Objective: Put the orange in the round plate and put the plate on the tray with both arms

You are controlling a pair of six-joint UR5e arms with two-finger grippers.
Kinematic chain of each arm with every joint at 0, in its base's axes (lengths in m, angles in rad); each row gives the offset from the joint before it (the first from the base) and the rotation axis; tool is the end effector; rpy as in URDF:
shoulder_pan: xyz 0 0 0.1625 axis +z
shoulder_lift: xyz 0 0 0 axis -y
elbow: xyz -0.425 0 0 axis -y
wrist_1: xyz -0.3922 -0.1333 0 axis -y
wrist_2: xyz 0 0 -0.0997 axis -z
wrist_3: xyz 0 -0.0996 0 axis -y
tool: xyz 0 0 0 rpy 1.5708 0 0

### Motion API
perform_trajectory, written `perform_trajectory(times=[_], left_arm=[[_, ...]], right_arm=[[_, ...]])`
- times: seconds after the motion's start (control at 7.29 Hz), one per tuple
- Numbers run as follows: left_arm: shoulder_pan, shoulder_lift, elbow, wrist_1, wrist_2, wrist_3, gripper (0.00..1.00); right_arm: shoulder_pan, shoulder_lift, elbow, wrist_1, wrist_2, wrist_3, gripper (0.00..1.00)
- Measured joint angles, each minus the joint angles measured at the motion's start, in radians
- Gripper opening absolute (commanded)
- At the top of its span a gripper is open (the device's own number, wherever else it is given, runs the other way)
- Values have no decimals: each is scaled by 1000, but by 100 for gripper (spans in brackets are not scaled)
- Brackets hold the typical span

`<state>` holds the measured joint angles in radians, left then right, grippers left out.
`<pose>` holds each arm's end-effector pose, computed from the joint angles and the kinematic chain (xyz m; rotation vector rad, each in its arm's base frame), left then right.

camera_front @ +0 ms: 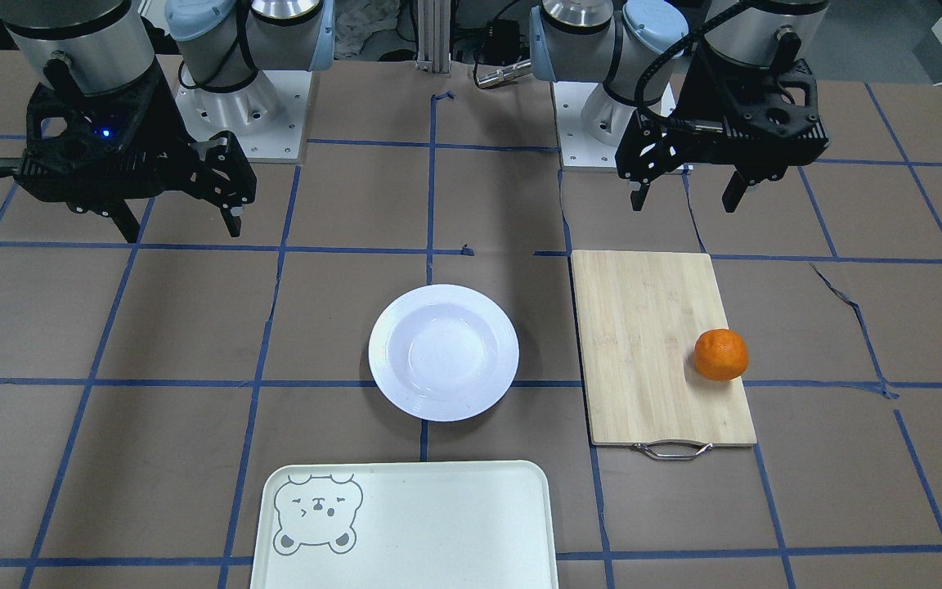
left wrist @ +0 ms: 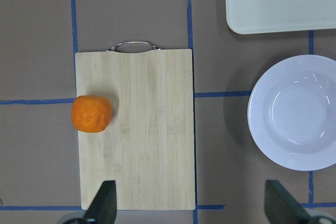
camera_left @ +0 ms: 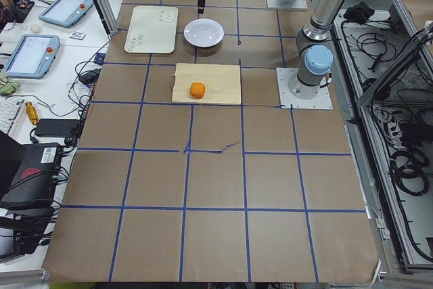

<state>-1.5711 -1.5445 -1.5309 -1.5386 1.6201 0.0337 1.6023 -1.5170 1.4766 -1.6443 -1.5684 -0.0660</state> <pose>-0.1285 -0.4891 0.5241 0.0487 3.0867 -0.1507 0.1500 -0.5206 0.5151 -0.1530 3.1323 -0.1788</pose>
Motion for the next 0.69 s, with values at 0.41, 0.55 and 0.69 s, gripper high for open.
perform_trajectory(times=[0.41, 0.55, 0.69], left_arm=[[0, 1, -2, 0, 2, 0, 100], [-1, 5, -8, -1, 2, 0, 100], [-3, 11, -19, 0, 2, 0, 100]], right_arm=[[0, 0, 3, -3, 1, 0, 100], [0, 0, 4, -3, 2, 1, 100], [0, 0, 4, -3, 2, 1, 100]])
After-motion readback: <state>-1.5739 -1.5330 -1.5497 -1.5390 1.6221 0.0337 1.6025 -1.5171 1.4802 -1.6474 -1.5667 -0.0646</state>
